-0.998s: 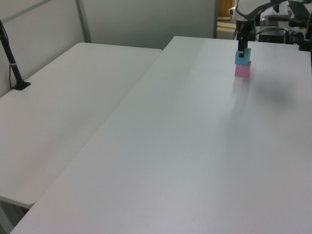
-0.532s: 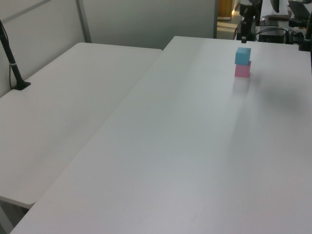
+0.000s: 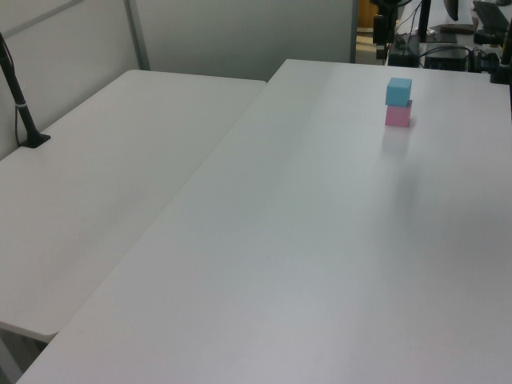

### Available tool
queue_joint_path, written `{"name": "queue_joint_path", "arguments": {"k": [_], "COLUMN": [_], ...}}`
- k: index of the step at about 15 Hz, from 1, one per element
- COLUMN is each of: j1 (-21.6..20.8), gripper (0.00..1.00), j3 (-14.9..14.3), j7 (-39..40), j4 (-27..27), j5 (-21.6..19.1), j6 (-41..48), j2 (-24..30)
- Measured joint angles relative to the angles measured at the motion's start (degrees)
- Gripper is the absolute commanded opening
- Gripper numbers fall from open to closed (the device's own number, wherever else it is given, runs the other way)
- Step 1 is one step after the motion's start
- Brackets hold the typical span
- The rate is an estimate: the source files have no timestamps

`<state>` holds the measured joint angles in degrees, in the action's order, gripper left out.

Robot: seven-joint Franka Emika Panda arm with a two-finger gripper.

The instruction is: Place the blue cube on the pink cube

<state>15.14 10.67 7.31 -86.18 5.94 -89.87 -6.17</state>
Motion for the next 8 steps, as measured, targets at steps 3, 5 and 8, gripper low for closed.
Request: {"name": "queue_joint_path", "arguments": {"k": [3, 5, 8], "j1": [-4.1, -5.5, -10.4], "gripper": [1.0, 1.0, 1.0], "j3": [0.0, -0.7, -5.5], "j7": [-3.4, -3.5, -3.5], "j4": [0.0, 0.0, -0.3], "j5": [-0.1, -0.7, -0.9], "j6": [0.4, 0.4, 0.4], "j2": [0.3, 0.4, 0.7]}}
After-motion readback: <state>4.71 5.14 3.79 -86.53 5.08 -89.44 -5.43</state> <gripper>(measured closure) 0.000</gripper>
